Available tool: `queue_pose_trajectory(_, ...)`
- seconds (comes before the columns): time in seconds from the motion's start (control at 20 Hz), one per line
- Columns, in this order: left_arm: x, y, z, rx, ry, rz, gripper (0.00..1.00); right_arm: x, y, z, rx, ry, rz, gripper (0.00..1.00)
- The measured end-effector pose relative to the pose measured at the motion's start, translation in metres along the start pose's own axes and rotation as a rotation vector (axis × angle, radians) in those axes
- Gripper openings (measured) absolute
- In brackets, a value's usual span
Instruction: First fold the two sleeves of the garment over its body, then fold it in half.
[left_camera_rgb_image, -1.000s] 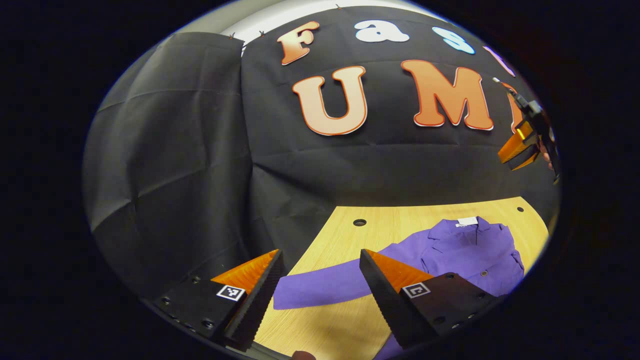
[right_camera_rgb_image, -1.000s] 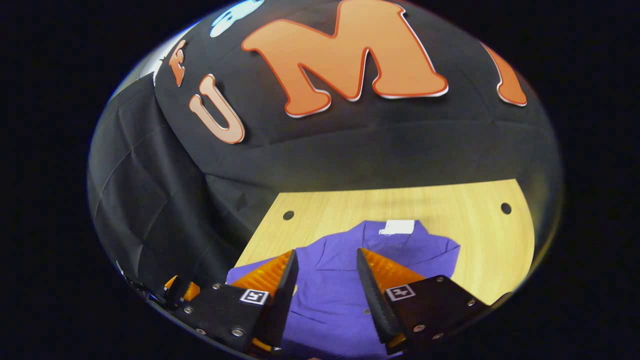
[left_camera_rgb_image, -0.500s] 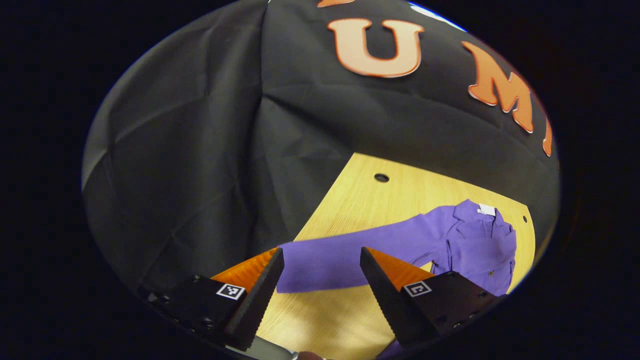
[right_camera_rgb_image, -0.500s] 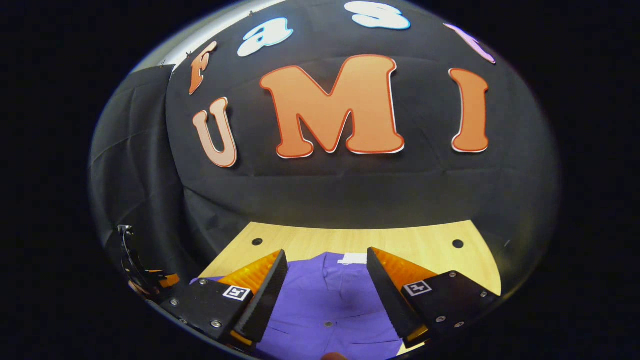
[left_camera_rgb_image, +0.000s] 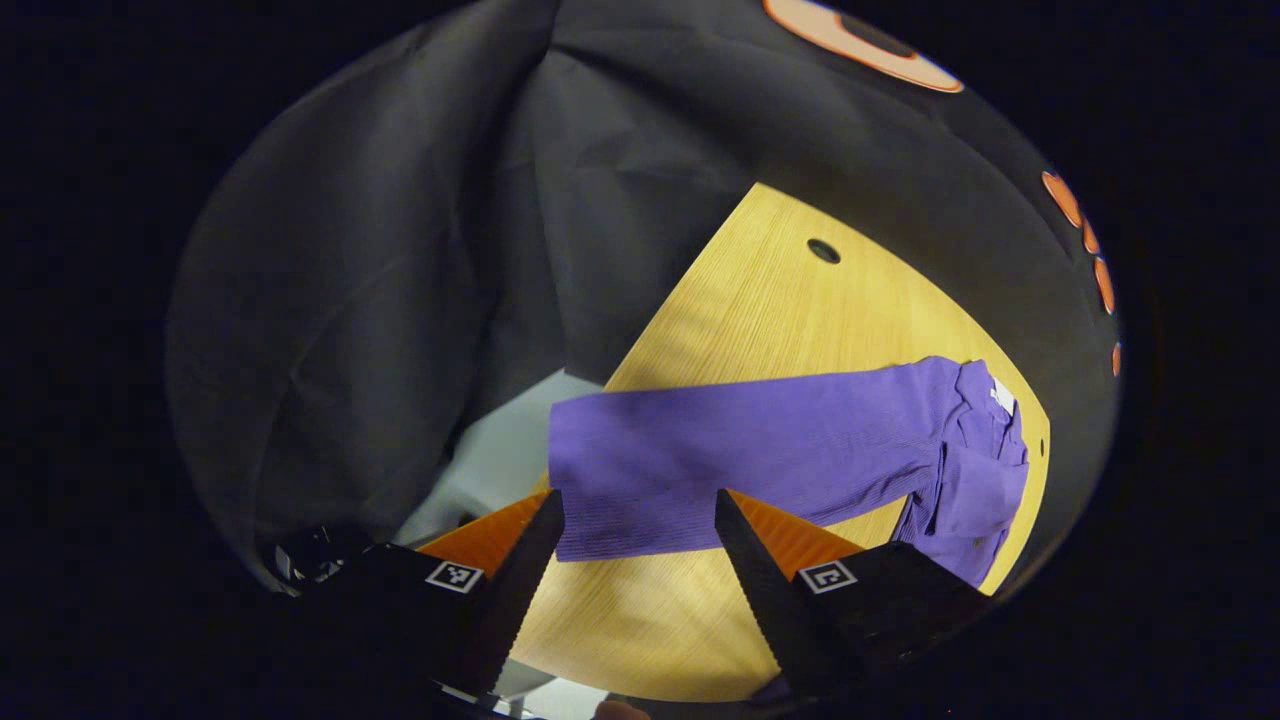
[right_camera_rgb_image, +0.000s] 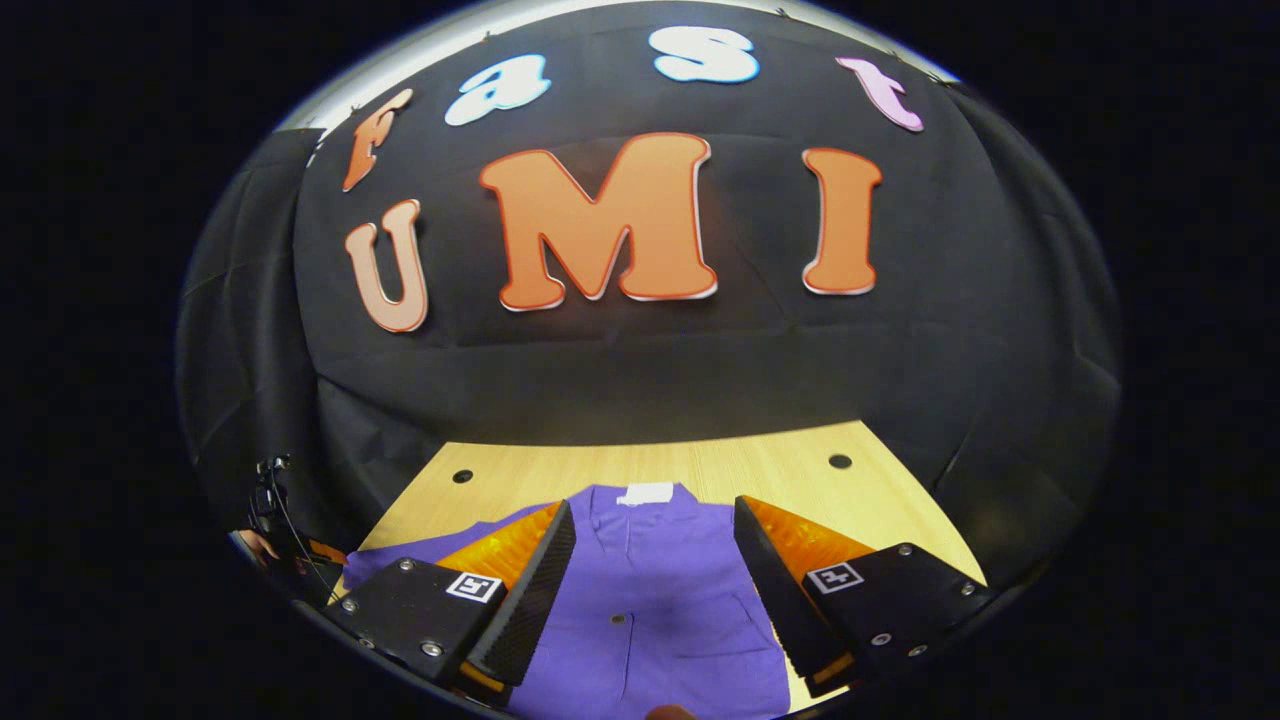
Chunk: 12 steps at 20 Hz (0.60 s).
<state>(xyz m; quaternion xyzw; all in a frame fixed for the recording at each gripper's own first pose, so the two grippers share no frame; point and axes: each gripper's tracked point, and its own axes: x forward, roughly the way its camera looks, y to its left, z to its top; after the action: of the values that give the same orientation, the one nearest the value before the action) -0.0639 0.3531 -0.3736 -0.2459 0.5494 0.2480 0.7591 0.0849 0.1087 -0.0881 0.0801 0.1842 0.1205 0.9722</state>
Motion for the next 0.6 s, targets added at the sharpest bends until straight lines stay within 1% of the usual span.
queue_pose_trajectory(0.1,0.012,0.002,-0.007,-0.031,0.058,-0.009,0.97,-0.004,-0.012,-0.004,-0.016,-0.006,-0.035,0.95)
queue_pose_trajectory(0.2,0.02,0.011,-0.01,-0.051,0.101,-0.006,0.98,-0.012,-0.016,-0.007,-0.024,0.006,-0.029,0.95)
queue_pose_trajectory(0.35,0.031,0.013,-0.018,-0.066,0.15,0.013,0.98,-0.022,-0.034,0.004,-0.066,-0.015,-0.042,0.95)
queue_pose_trajectory(0.45,0.033,0.016,-0.024,-0.081,0.195,0.025,0.98,-0.032,-0.048,0.006,-0.069,-0.027,-0.058,0.95)
queue_pose_trajectory(0.5,0.038,0.02,-0.025,-0.092,0.205,0.042,0.98,-0.036,-0.054,0.005,-0.068,-0.029,-0.07,0.95)
queue_pose_trajectory(0.55,0.042,0.02,-0.029,-0.108,0.218,0.041,0.98,-0.039,-0.061,0.003,-0.067,-0.031,-0.077,0.95)
queue_pose_trajectory(0.6,0.044,0.021,-0.035,-0.123,0.257,0.049,0.97,-0.043,-0.069,-0.001,-0.067,-0.026,-0.089,0.95)
